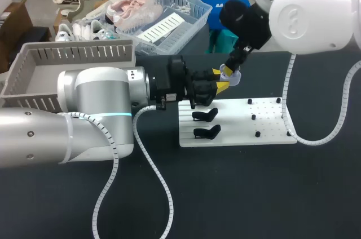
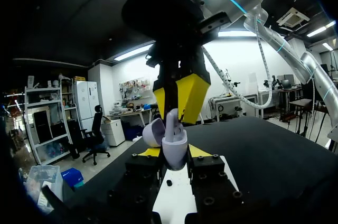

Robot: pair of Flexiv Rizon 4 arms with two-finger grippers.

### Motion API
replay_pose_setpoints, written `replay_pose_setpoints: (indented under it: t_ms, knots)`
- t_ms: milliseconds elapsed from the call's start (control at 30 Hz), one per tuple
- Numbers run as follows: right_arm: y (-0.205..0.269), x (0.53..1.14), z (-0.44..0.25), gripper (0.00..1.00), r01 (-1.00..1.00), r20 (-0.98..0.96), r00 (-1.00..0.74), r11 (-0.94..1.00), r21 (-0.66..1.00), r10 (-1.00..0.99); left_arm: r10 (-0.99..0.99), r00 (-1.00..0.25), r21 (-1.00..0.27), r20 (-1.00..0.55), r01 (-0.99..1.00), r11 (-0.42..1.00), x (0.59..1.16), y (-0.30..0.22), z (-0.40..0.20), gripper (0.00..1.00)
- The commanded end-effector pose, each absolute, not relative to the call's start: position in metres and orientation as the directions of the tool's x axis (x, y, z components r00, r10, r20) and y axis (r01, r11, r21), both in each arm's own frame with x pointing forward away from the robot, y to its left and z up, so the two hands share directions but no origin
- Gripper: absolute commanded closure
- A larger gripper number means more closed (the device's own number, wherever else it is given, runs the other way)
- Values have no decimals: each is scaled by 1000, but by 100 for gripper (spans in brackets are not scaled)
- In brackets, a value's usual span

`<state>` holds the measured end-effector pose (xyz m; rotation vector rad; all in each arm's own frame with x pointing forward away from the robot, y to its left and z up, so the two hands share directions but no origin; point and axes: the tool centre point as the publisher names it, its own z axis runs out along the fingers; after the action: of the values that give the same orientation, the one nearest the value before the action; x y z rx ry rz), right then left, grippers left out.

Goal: Pick up each earbud case from the left stands, insert the matching earbuds, close the lid, and place the case in the box.

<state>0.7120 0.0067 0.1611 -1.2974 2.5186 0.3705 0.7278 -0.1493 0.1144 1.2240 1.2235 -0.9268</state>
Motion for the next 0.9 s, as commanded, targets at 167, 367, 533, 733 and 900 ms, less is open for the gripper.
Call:
replay_pose_setpoints:
  t_ms: [167, 367, 533, 733, 900]
  knots:
    - [9, 715, 159, 100, -820, -352, -560, 563, 105, -750, 100, 157, 171, -983, 972, 161, 727, -150, 114, 100]
    - [8, 715, 158, 93, -817, -351, -565, 565, 113, -746, 100, 157, 171, -983, 972, 161, 727, -150, 114, 100]
    - [9, 714, 159, 85, -819, -353, -562, 563, 111, -748, 100, 157, 171, -983, 972, 161, 727, -150, 114, 100]
    - [8, 712, 159, 80, -819, -357, -561, 563, 110, -747, 100, 157, 171, -983, 972, 161, 727, -150, 114, 100]
    - [8, 711, 159, 76, -819, -357, -562, 564, 111, -746, 100, 157, 171, -983, 972, 161, 727, -150, 114, 100]
